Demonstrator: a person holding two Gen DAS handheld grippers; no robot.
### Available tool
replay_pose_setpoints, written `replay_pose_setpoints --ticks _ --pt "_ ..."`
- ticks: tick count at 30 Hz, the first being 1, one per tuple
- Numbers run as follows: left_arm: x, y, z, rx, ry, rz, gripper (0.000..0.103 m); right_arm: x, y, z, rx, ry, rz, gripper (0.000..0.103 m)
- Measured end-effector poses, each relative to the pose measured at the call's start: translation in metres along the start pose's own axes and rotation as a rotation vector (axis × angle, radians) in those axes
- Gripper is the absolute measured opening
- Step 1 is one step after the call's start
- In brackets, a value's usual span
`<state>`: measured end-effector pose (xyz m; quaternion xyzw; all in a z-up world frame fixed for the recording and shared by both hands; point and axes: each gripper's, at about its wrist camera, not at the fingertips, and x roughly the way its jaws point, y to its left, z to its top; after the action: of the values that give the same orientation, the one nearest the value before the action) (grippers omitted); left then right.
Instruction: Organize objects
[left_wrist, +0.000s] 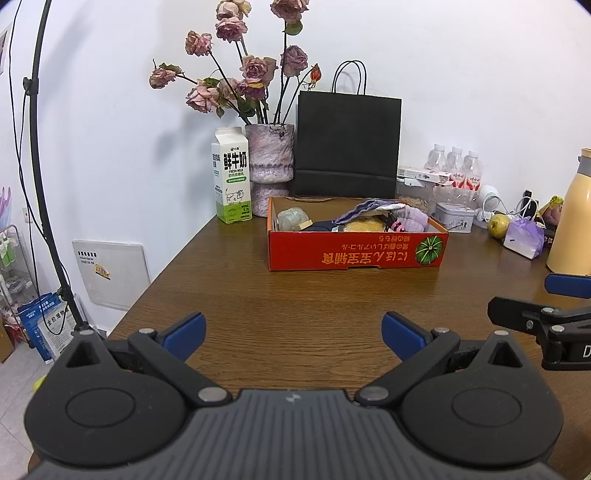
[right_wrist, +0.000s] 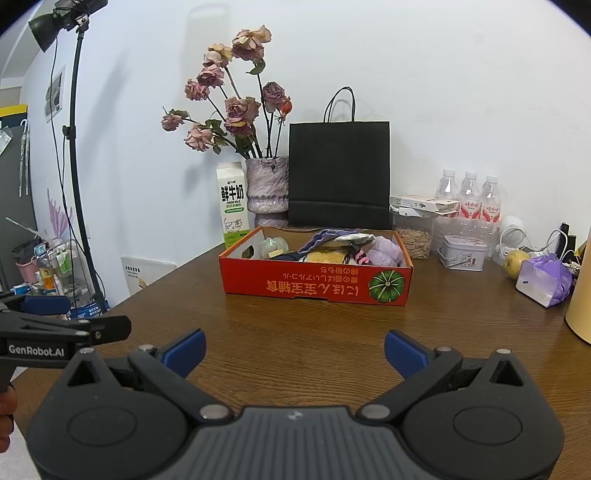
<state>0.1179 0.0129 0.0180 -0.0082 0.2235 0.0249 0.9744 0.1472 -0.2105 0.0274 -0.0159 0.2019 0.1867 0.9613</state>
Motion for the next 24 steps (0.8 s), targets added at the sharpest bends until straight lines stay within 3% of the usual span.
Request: replay_pose_setpoints --ticks 24 --pt "-0.0028 -0.0033 -0.0002 0.008 -0.003 -0.020 0.103 -0.0009 -0.0047 -0.0007 0.004 0.001 -0.007 0.103"
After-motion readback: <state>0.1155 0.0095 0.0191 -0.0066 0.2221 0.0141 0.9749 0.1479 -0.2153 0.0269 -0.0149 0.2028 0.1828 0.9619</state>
